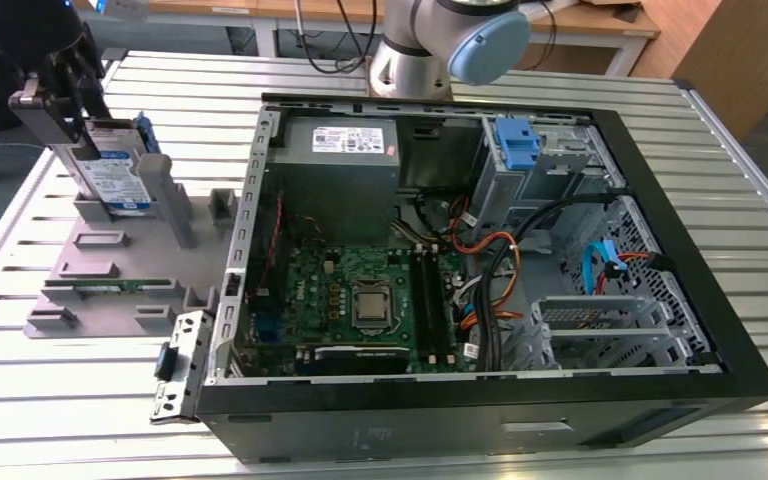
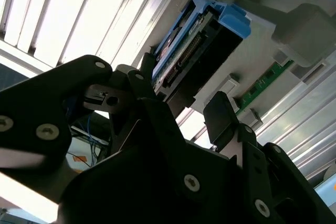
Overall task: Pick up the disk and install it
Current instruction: 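Pick up the disk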
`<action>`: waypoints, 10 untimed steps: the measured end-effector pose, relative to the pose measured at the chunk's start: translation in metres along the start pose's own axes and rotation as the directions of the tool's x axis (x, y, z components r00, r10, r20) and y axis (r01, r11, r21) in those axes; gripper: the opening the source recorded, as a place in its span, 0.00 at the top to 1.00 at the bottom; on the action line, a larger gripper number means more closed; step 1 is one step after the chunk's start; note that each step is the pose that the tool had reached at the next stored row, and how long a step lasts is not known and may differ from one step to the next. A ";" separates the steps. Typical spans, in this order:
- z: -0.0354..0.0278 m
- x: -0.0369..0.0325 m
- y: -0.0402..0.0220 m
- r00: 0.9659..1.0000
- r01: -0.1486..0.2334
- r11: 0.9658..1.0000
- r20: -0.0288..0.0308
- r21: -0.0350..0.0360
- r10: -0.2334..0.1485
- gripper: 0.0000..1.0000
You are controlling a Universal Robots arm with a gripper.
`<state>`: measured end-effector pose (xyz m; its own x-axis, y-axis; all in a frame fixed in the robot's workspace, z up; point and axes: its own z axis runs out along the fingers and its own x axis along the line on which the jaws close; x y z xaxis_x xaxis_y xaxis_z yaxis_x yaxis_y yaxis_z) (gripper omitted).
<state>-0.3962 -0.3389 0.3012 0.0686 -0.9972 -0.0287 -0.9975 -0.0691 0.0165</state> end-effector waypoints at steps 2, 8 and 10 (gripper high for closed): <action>-0.0005 0.0000 0.0000 1.000 0.000 1.000 0.000 0.000 0.000 0.35; -0.0002 0.0000 -0.0018 1.000 0.000 1.000 0.000 0.000 0.000 0.35; -0.0001 0.0000 -0.0024 1.000 0.000 1.000 0.000 0.000 0.000 0.35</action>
<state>-0.3938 -0.3387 0.3012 0.0685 -0.9972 -0.0287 -0.9975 -0.0690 0.0164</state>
